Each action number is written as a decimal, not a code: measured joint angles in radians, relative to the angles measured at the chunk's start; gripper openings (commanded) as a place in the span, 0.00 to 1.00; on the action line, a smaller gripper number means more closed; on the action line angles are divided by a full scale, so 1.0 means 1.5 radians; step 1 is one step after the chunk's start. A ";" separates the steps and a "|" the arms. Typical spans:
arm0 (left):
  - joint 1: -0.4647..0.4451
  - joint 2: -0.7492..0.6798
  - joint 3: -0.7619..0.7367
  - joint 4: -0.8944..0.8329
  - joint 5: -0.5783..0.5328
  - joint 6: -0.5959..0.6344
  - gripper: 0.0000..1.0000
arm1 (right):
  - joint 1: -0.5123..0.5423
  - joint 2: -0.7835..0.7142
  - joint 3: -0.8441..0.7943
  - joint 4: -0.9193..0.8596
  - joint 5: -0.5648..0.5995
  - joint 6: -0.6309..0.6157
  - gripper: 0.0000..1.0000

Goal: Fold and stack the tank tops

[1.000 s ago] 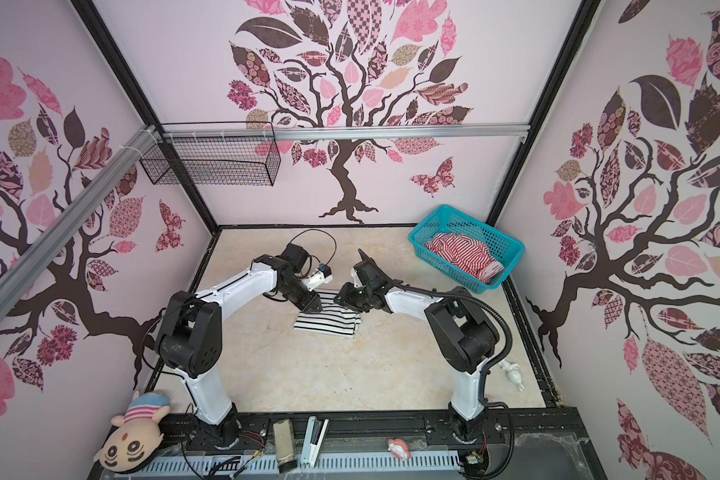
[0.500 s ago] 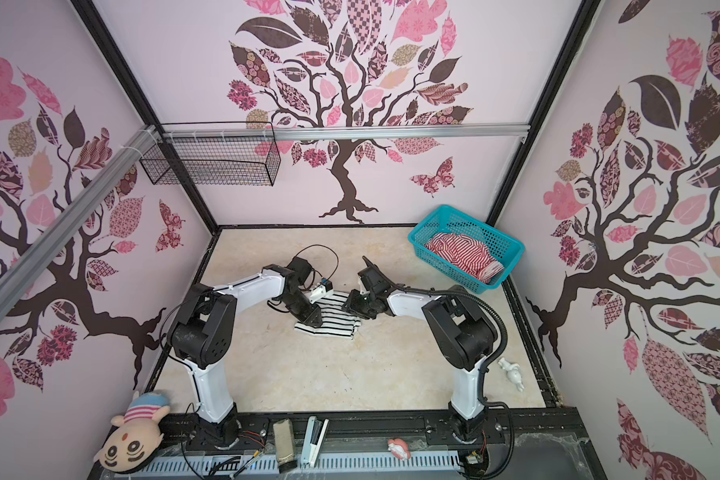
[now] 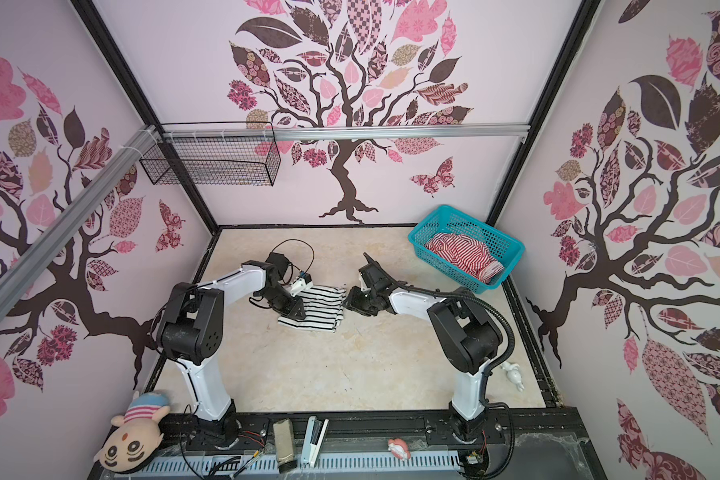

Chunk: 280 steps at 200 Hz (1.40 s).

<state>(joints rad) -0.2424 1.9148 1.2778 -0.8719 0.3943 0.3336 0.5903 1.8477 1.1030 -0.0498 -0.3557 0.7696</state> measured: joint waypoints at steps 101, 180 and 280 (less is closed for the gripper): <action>-0.107 0.048 0.112 0.015 -0.004 -0.039 0.25 | 0.000 -0.087 -0.072 0.000 0.016 0.000 0.43; -0.076 0.086 0.109 0.035 -0.036 -0.034 0.24 | 0.000 -0.118 -0.099 -0.005 0.027 0.000 0.43; 0.275 -0.002 0.020 -0.113 -0.089 0.217 0.22 | 0.000 -0.100 -0.082 0.024 0.003 0.014 0.43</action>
<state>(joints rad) 0.1699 1.9114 1.3071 -1.0409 0.2615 0.6598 0.5903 1.6981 0.9806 -0.0139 -0.3519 0.7906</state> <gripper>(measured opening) 0.219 0.427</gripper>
